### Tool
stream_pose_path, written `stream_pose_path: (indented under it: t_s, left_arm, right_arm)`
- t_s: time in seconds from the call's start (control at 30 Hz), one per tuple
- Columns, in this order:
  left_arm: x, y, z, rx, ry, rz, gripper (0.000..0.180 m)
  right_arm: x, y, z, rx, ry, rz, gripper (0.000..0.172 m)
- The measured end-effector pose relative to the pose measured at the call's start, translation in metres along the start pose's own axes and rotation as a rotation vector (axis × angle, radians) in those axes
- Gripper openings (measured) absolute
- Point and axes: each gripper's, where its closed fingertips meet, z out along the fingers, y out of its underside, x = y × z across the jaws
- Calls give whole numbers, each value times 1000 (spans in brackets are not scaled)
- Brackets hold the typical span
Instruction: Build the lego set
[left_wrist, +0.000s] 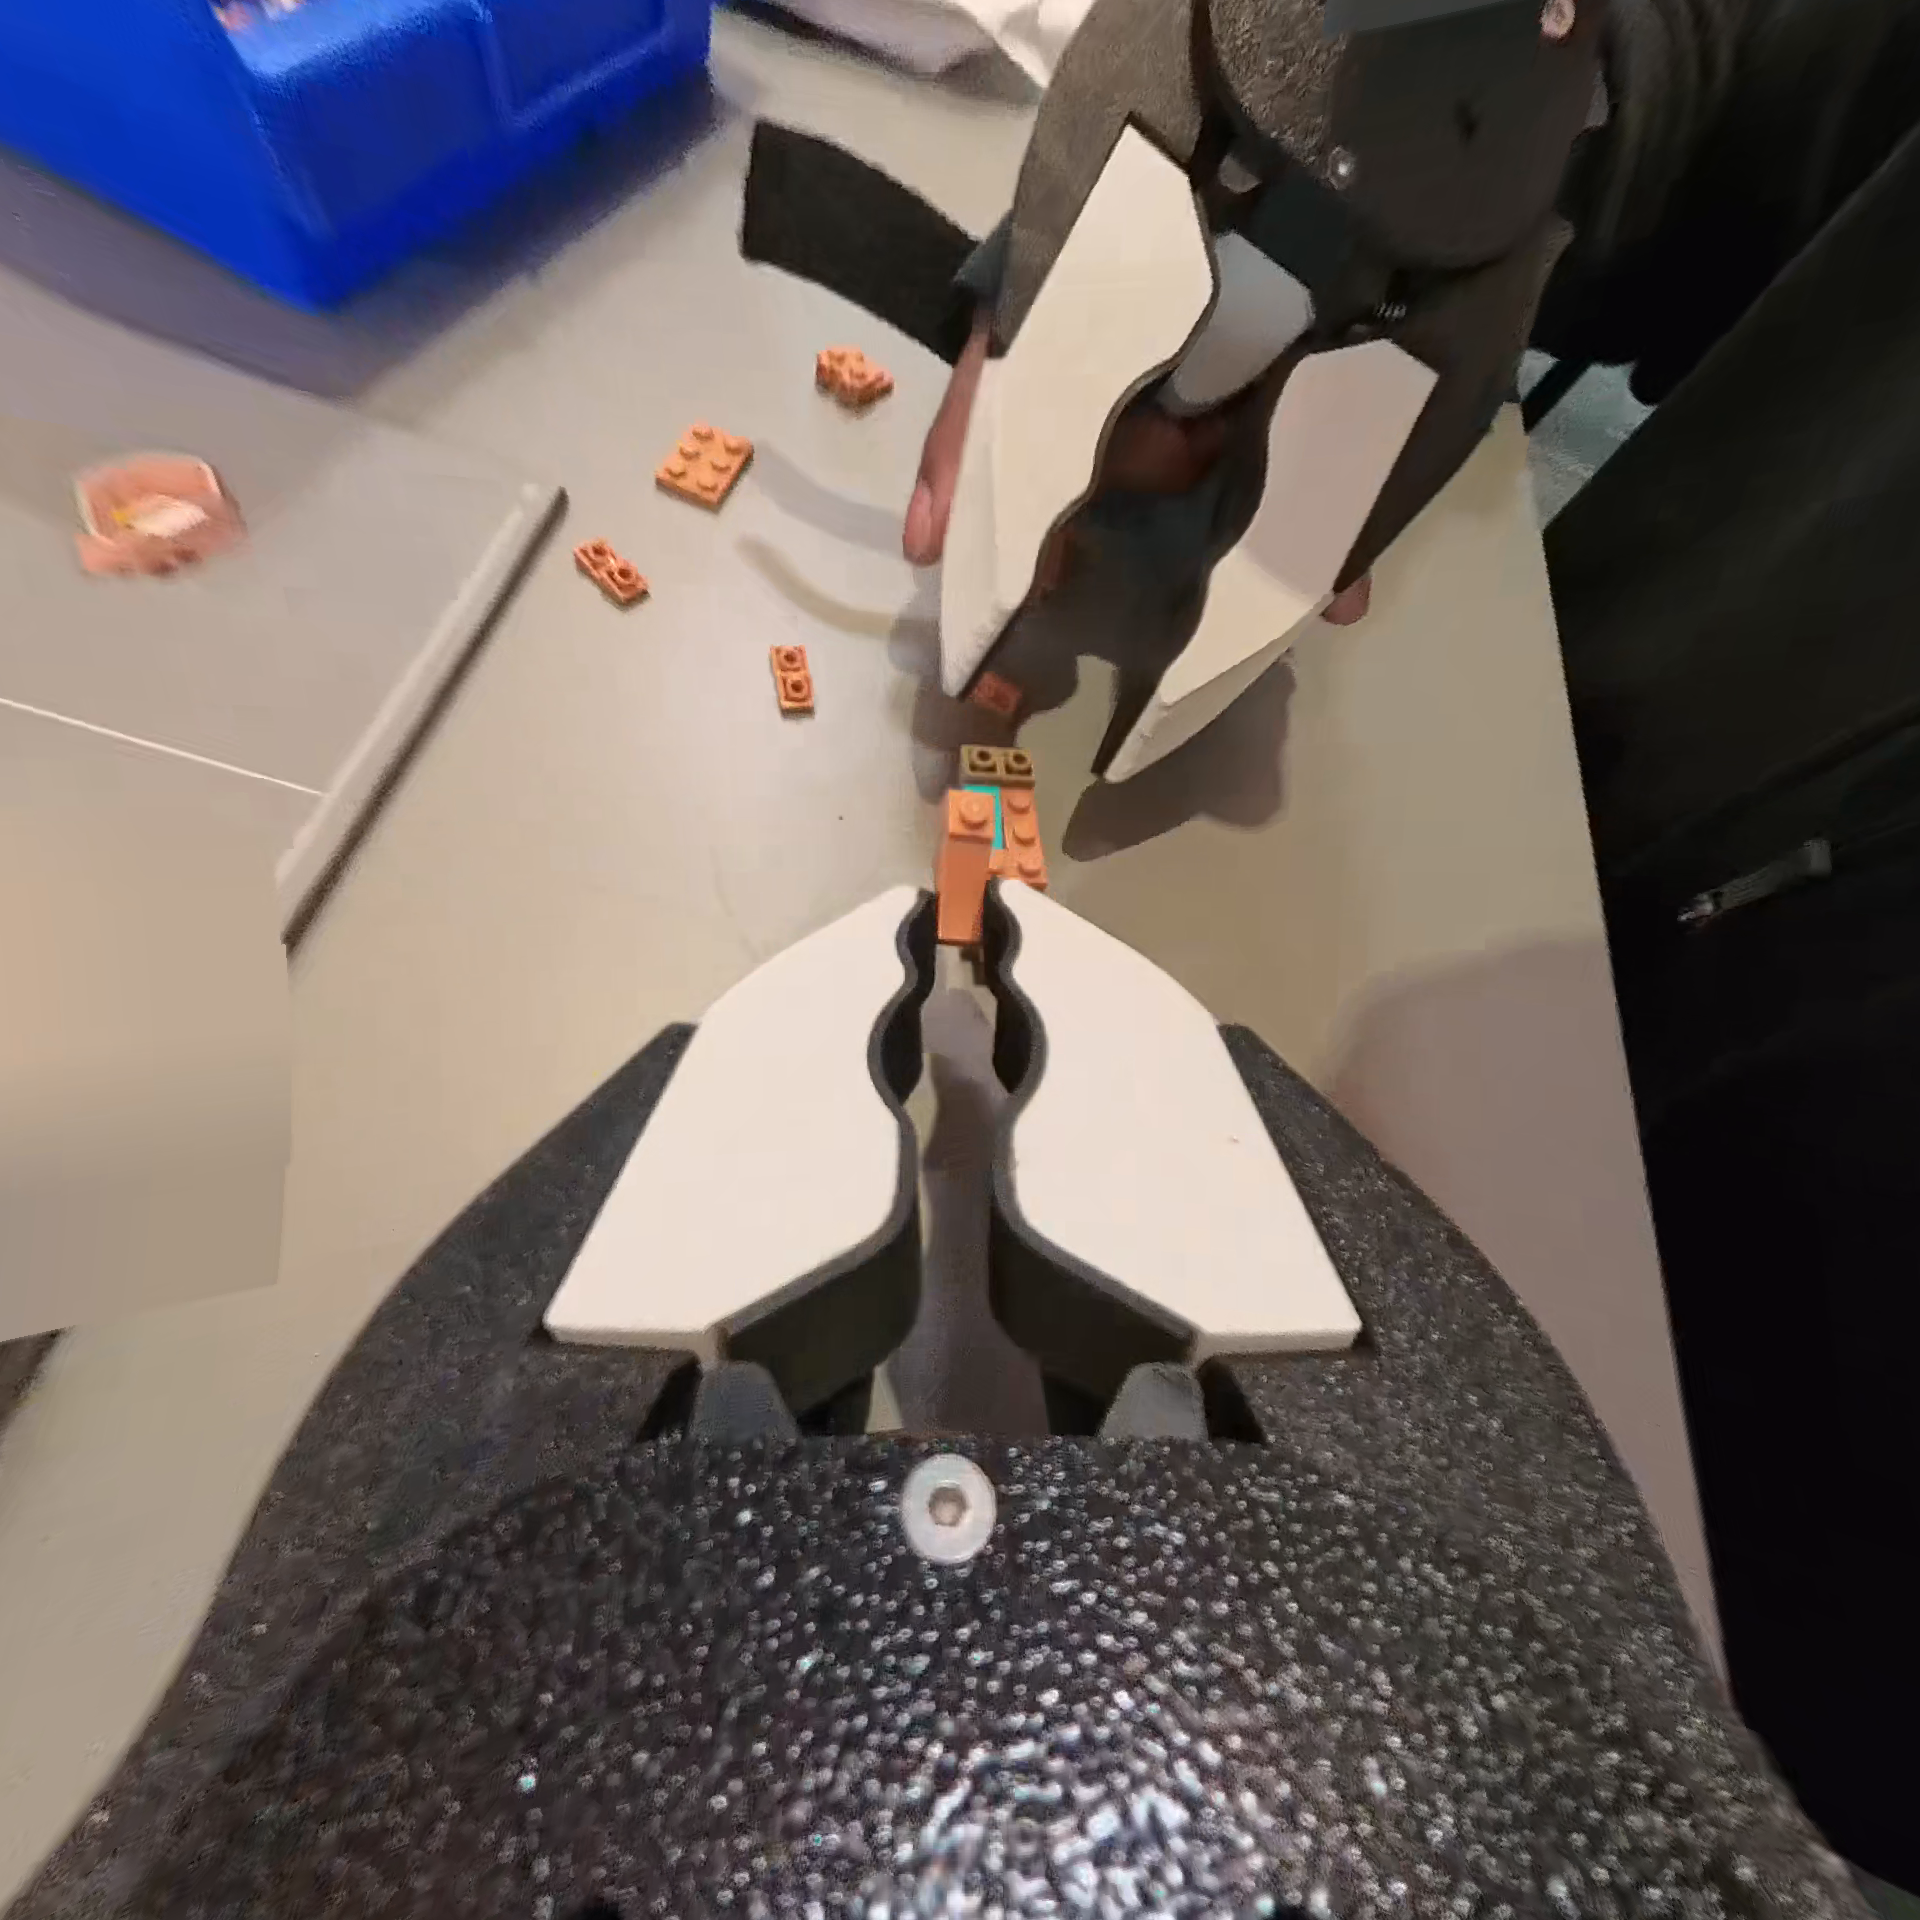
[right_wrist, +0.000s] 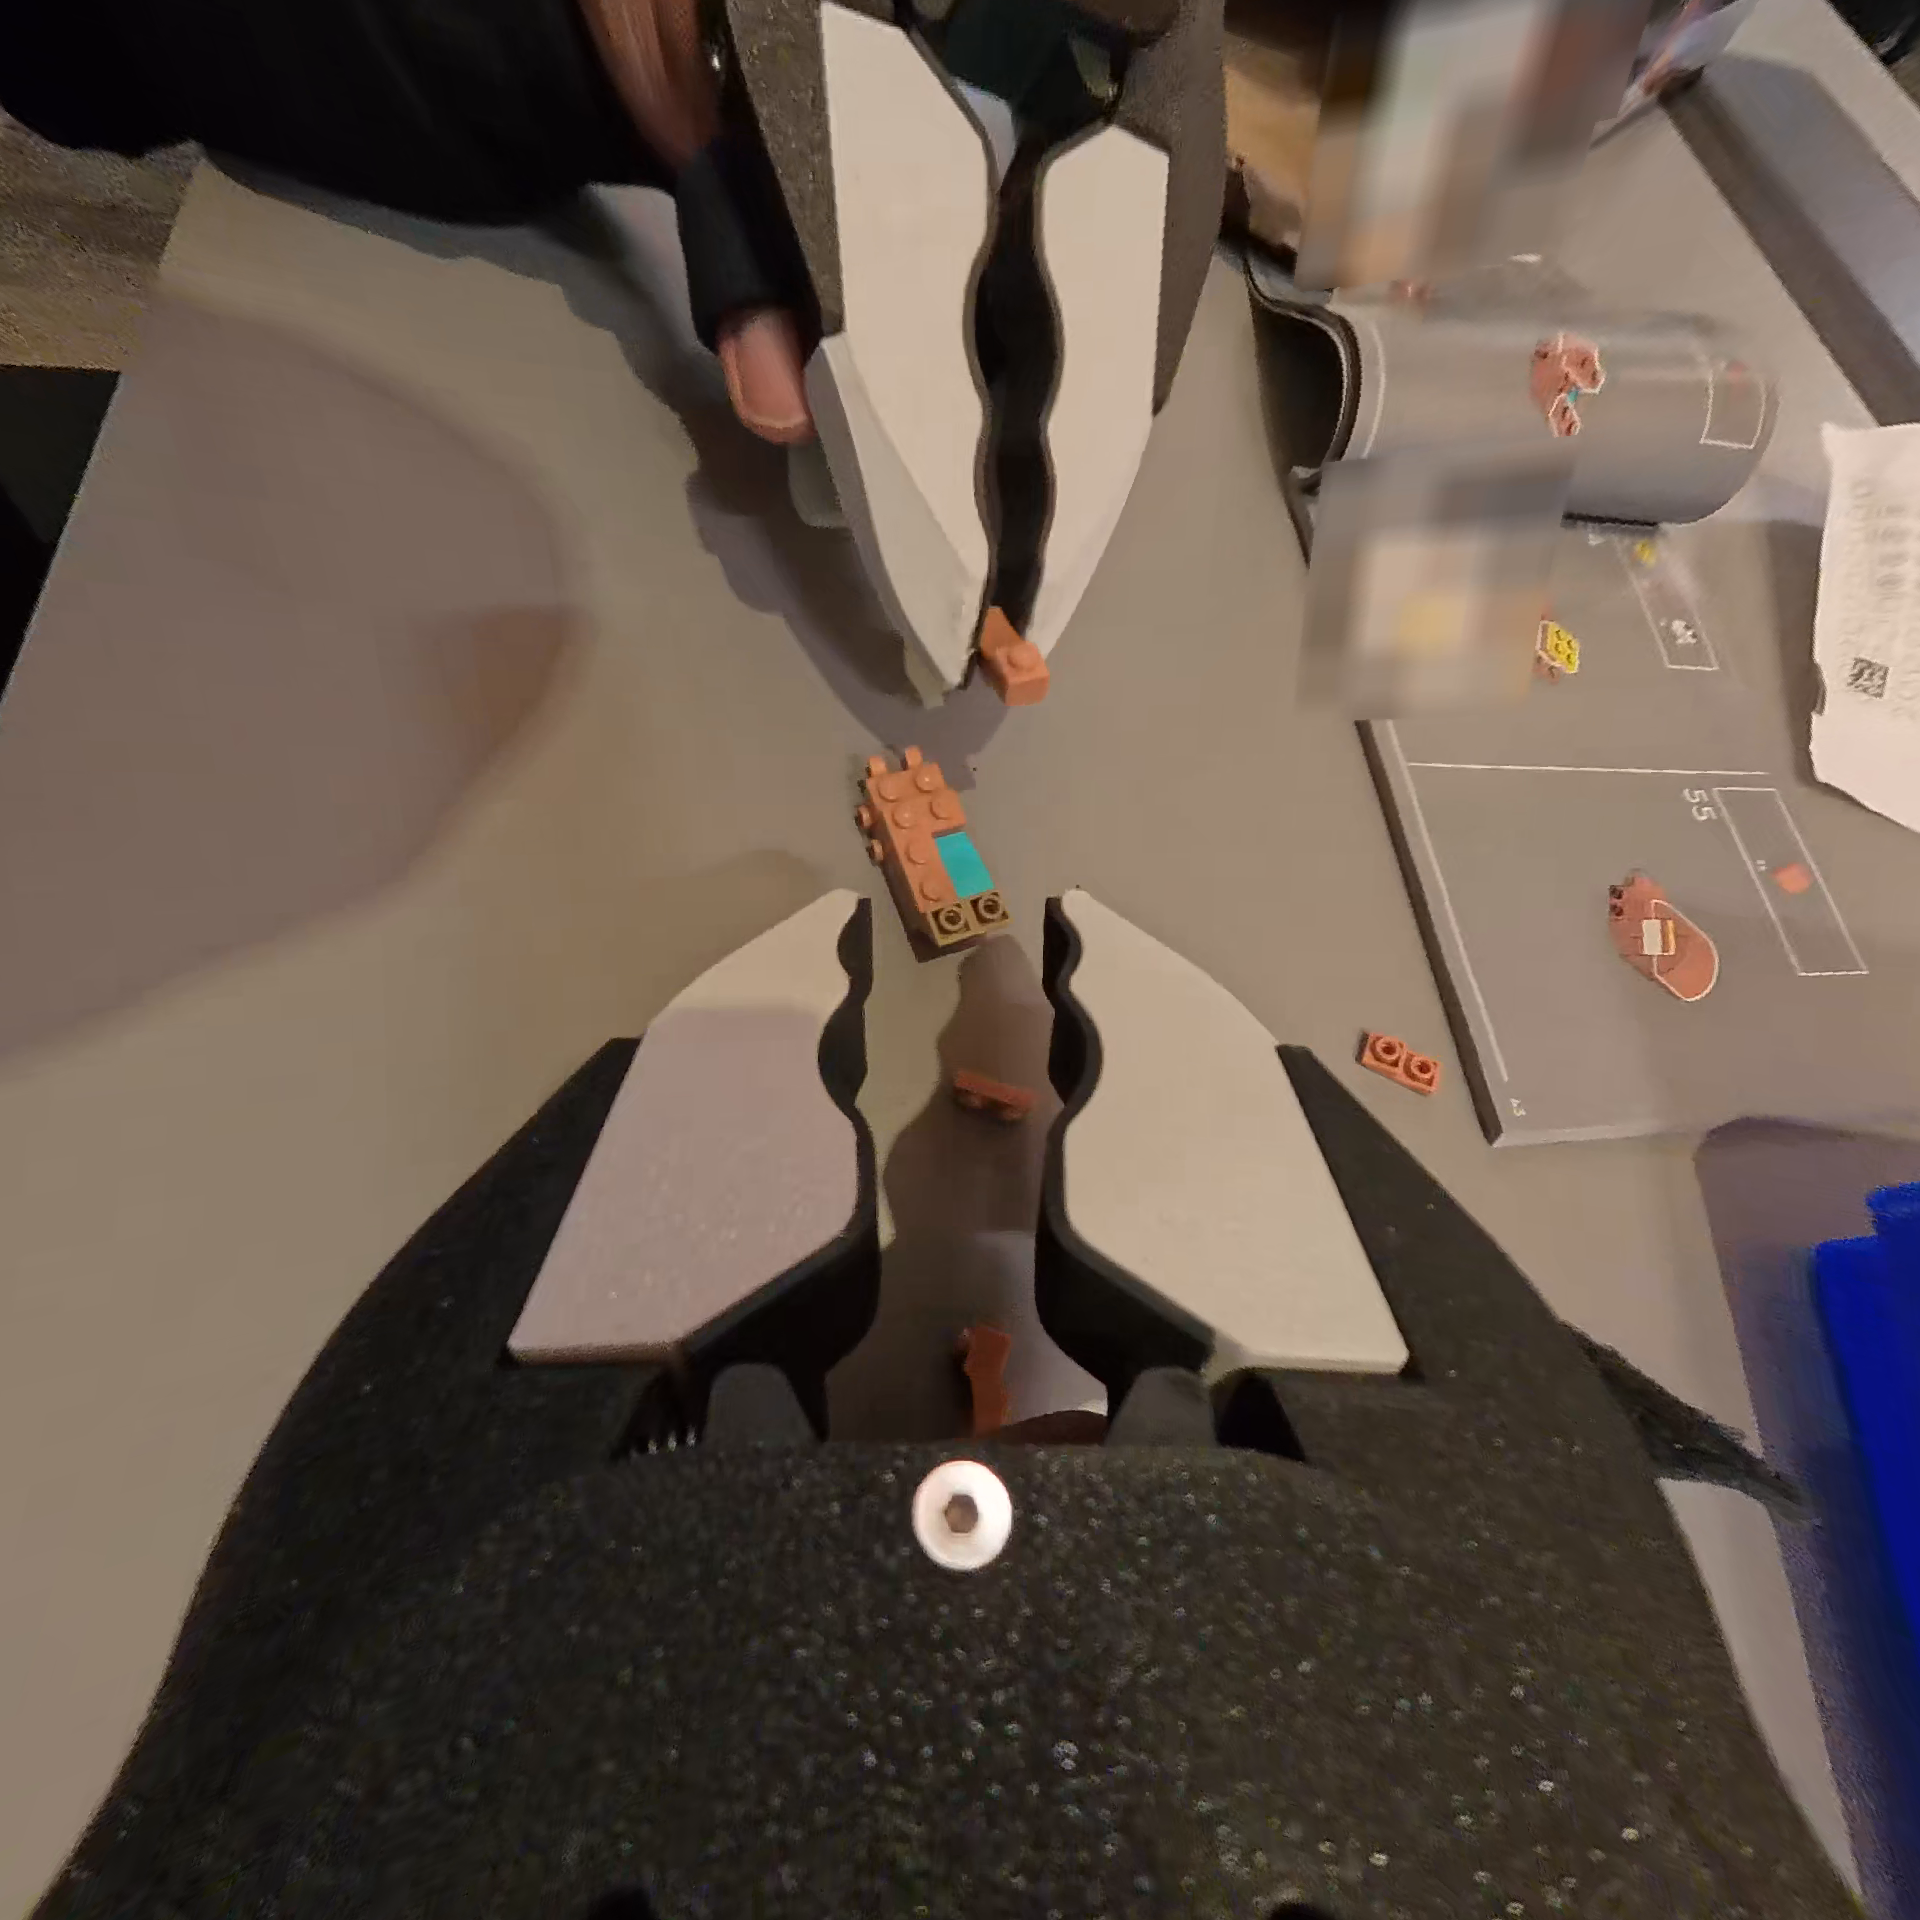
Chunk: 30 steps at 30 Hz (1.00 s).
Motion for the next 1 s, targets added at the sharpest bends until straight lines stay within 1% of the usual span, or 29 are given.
stream_pose_path:
  t_s: [0.13, 0.23, 0.37, 0.57, 0.77, 1.0]
  left_arm:
    - [2, 5, 3, -33, 10, -19, 8]
    - [3, 9, 6, -68, 1, 4, 8]
    - [4, 12, 9, -100, -10, 26, 8]
    - [4, 15, 10, -123, -18, 49, 8]
    - [2, 16, 10, -132, -28, 62, 8]
    - [1, 17, 7, -175, -62, 124, 8]
  right_arm:
    - [1, 3, 7, -37, -13, 1, 33]
    - [0, 6, 12, -73, -34, -1, 34]
    - [-3, 9, 18, -115, -59, -23, 31]
    - [-2, 9, 20, -124, -82, -6, 22]
    - [-2, 8, 21, -119, -81, -19, 21]
    - [-4, 6, 22, -110, -89, -45, 20]
